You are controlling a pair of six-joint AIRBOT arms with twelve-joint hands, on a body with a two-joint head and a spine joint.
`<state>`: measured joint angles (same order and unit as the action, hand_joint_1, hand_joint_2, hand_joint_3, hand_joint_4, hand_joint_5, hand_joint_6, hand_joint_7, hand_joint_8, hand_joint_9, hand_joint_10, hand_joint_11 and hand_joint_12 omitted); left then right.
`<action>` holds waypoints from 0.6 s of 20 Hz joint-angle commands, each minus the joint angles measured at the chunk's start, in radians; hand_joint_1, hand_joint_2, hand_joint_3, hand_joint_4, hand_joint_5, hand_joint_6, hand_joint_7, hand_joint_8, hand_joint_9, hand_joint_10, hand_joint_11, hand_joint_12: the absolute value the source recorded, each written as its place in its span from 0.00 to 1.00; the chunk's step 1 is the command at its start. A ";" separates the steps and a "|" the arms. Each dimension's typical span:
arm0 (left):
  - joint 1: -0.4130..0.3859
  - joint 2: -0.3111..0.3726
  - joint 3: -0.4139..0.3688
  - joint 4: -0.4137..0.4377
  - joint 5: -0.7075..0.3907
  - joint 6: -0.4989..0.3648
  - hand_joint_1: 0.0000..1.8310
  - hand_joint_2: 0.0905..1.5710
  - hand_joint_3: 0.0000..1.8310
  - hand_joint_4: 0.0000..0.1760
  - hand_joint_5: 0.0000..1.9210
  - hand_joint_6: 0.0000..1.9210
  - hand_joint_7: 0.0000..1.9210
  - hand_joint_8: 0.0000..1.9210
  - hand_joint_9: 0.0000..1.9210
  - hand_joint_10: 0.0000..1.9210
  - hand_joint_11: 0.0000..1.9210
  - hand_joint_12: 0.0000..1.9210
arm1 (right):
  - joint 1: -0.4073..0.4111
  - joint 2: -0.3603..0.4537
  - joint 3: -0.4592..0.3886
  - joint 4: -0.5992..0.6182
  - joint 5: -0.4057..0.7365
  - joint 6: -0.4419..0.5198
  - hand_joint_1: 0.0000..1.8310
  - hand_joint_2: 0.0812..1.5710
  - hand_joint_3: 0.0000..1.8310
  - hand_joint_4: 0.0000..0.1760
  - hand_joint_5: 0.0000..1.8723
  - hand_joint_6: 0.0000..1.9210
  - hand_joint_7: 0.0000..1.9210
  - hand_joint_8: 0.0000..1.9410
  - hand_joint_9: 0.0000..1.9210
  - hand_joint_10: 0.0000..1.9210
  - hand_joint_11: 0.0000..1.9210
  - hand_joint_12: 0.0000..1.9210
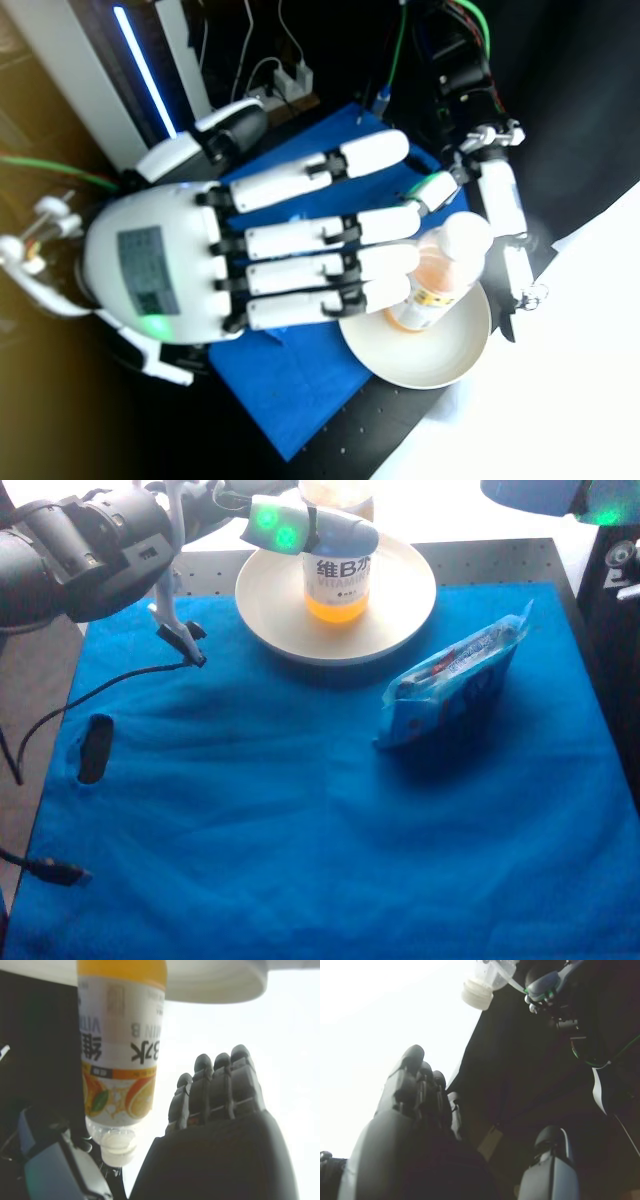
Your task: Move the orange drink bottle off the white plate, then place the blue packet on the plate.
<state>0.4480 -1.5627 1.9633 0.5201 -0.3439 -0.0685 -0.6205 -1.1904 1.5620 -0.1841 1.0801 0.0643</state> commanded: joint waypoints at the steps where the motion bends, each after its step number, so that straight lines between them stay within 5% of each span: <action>1: -0.008 -0.005 0.005 -0.024 -0.100 -0.010 0.32 0.34 0.00 0.72 0.00 0.00 0.09 0.01 0.02 0.01 0.00 0.00 | 0.015 -0.001 0.000 0.044 0.107 0.009 0.27 0.48 0.00 0.93 0.01 0.00 0.04 0.00 0.05 0.00 0.00 0.35; 5: -0.006 -0.017 0.010 -0.016 -0.120 -0.038 0.35 0.44 0.00 0.38 0.10 0.00 0.19 0.00 0.10 0.00 0.02 0.01 | 0.016 -0.004 0.000 0.044 0.107 0.009 0.29 0.49 0.00 1.00 0.02 0.00 0.06 0.00 0.05 0.00 0.00 0.36; 7: -0.003 -0.029 0.019 -0.013 -0.140 -0.063 0.38 0.50 0.00 0.37 0.19 0.01 0.27 0.01 0.29 0.00 0.06 0.36 | 0.016 -0.005 0.000 0.044 0.107 0.009 0.27 0.49 0.00 1.00 0.02 0.00 0.06 0.00 0.06 0.00 0.00 0.38; 8: 0.001 -0.034 0.022 -0.013 -0.155 -0.079 0.43 0.54 0.00 0.09 0.26 0.00 0.33 0.00 0.42 0.03 0.15 0.51 | 0.016 -0.006 0.000 0.044 0.107 0.009 0.26 0.49 0.00 1.00 0.02 0.00 0.07 0.00 0.06 0.00 0.00 0.34; 11: 0.007 -0.043 0.034 -0.012 -0.180 -0.115 0.52 0.67 0.00 0.00 0.39 0.01 0.44 0.01 0.40 0.01 0.14 0.48 | 0.016 -0.006 0.000 0.044 0.108 0.009 0.26 0.48 0.00 1.00 0.02 0.00 0.06 0.00 0.06 0.00 0.00 0.32; 12: 0.007 -0.043 0.037 -0.012 -0.187 -0.124 0.57 0.74 0.00 0.00 0.44 0.48 0.47 0.00 0.43 0.00 0.19 0.46 | 0.016 -0.006 0.000 0.044 0.108 0.009 0.26 0.48 0.00 0.98 0.02 0.00 0.06 0.00 0.07 0.00 0.00 0.36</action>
<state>0.4603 -1.6054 1.9945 0.5350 -0.4316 -0.1810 -0.6205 -1.1954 1.5620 -0.1852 1.0798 0.0639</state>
